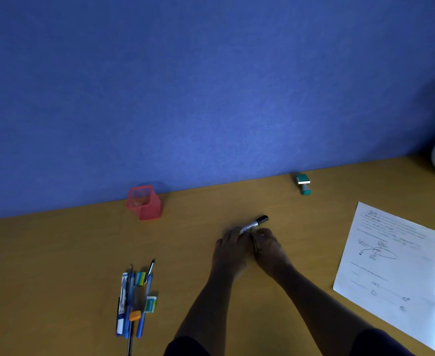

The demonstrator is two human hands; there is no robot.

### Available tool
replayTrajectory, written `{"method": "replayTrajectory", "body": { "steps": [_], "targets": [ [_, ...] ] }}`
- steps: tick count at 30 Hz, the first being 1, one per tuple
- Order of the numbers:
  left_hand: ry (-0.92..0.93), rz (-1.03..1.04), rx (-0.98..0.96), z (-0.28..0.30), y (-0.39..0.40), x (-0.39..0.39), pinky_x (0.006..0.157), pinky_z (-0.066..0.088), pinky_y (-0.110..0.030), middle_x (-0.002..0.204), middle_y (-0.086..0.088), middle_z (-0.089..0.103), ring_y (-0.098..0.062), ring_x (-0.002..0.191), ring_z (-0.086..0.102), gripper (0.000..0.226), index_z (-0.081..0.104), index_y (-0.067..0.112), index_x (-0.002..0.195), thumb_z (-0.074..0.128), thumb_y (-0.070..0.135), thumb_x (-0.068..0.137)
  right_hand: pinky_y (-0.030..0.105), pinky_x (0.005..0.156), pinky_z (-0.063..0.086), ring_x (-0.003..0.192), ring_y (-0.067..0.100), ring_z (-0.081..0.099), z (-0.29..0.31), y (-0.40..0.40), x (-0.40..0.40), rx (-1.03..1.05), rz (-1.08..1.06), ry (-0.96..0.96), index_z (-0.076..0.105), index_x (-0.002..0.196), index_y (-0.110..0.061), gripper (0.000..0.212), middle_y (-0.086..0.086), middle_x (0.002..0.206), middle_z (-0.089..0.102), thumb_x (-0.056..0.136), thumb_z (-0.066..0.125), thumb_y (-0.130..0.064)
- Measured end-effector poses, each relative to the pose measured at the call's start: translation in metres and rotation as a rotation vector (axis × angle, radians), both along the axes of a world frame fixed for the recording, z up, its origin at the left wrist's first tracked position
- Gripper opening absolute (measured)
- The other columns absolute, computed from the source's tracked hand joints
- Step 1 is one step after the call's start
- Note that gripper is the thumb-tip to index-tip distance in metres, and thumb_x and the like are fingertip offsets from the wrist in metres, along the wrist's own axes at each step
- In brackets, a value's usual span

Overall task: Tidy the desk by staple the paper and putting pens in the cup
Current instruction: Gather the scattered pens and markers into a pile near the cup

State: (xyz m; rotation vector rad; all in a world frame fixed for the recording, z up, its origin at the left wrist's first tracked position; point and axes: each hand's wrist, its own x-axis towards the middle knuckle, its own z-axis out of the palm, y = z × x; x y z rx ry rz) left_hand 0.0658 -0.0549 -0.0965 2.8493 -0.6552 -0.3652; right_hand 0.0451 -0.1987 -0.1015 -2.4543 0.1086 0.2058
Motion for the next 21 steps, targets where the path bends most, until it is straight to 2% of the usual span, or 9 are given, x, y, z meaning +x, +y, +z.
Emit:
{"method": "replayTrajectory", "body": {
  "steps": [2,4,7,12,14,15,17,18,21],
  "targets": [
    [-0.03,0.005,0.028,0.002,0.012,0.001,0.098,0.045,-0.043,0.148,0.003,0.042,-0.025,0.135,0.041,0.06,0.041,0.028,0.145,0.054,0.012,0.089,0.032,0.087,0.052,0.103,0.031,0.065,-0.001,0.01,0.003,0.031,-0.108,-0.059,0.068,0.117,-0.015,0.027,0.011,0.119,0.057,0.091,0.062,-0.014],
    [-0.099,0.018,0.034,0.002,0.023,0.001,0.081,0.053,-0.041,0.128,0.0,0.059,-0.027,0.114,0.058,0.057,0.055,0.025,0.136,0.063,0.012,0.081,0.034,0.078,0.053,0.098,0.032,0.063,-0.002,0.021,0.009,0.008,-0.131,-0.107,0.07,0.101,-0.011,0.016,0.012,0.101,0.062,0.095,0.061,-0.023],
    [-0.18,0.004,0.095,0.002,0.038,0.003,0.062,0.054,-0.037,0.102,-0.002,0.067,-0.026,0.086,0.067,0.057,0.068,0.025,0.123,0.079,0.014,0.069,0.039,0.073,0.052,0.09,0.038,0.064,0.001,0.037,0.015,-0.024,-0.168,-0.08,0.067,0.102,-0.008,0.027,0.016,0.102,0.06,0.099,0.053,-0.031],
    [-0.266,0.059,0.179,0.008,0.068,0.014,0.051,0.051,-0.036,0.084,-0.007,0.067,-0.027,0.063,0.064,0.052,0.075,0.022,0.109,0.088,0.016,0.059,0.037,0.071,0.052,0.092,0.035,0.066,0.004,0.067,0.025,-0.085,-0.16,-0.022,0.06,0.11,-0.008,0.022,0.015,0.105,0.063,0.1,0.045,-0.02],
    [-0.225,0.114,0.231,0.012,0.086,0.018,0.057,0.052,-0.038,0.093,-0.009,0.067,-0.029,0.067,0.065,0.048,0.074,0.021,0.112,0.085,0.019,0.065,0.038,0.071,0.052,0.091,0.034,0.066,0.005,0.081,0.027,-0.064,-0.135,0.005,0.058,0.109,-0.009,0.018,0.013,0.104,0.063,0.098,0.046,-0.017],
    [-0.192,0.141,0.255,0.013,0.096,0.02,0.066,0.053,-0.041,0.106,-0.012,0.065,-0.032,0.077,0.066,0.047,0.068,0.02,0.122,0.077,0.019,0.076,0.038,0.07,0.052,0.091,0.034,0.066,0.006,0.088,0.028,-0.054,-0.116,0.02,0.058,0.108,-0.009,0.017,0.013,0.104,0.063,0.097,0.046,-0.016],
    [-0.138,0.173,0.318,0.009,0.118,0.025,0.088,0.045,-0.045,0.137,-0.015,0.049,-0.035,0.102,0.061,0.052,0.046,0.021,0.144,0.051,0.015,0.093,0.038,0.07,0.052,0.09,0.034,0.065,0.007,0.102,0.029,-0.047,-0.064,0.034,0.058,0.107,-0.01,0.017,0.013,0.104,0.062,0.097,0.046,-0.015],
    [-0.125,0.192,0.34,0.008,0.129,0.026,0.093,0.042,-0.046,0.144,-0.014,0.042,-0.035,0.107,0.058,0.054,0.039,0.021,0.149,0.044,0.014,0.095,0.037,0.07,0.052,0.09,0.033,0.065,0.007,0.11,0.03,-0.054,-0.029,0.033,0.06,0.108,-0.01,0.018,0.013,0.106,0.061,0.097,0.046,-0.016],
    [-0.107,0.253,0.378,0.008,0.155,0.027,0.097,0.04,-0.045,0.148,-0.013,0.037,-0.034,0.11,0.058,0.058,0.035,0.023,0.15,0.045,0.011,0.094,0.033,0.079,0.054,0.094,0.03,0.067,0.011,0.136,0.033,-0.078,0.086,0.028,0.065,0.114,-0.012,0.025,0.014,0.115,0.058,0.101,0.045,-0.02]
  ]
}}
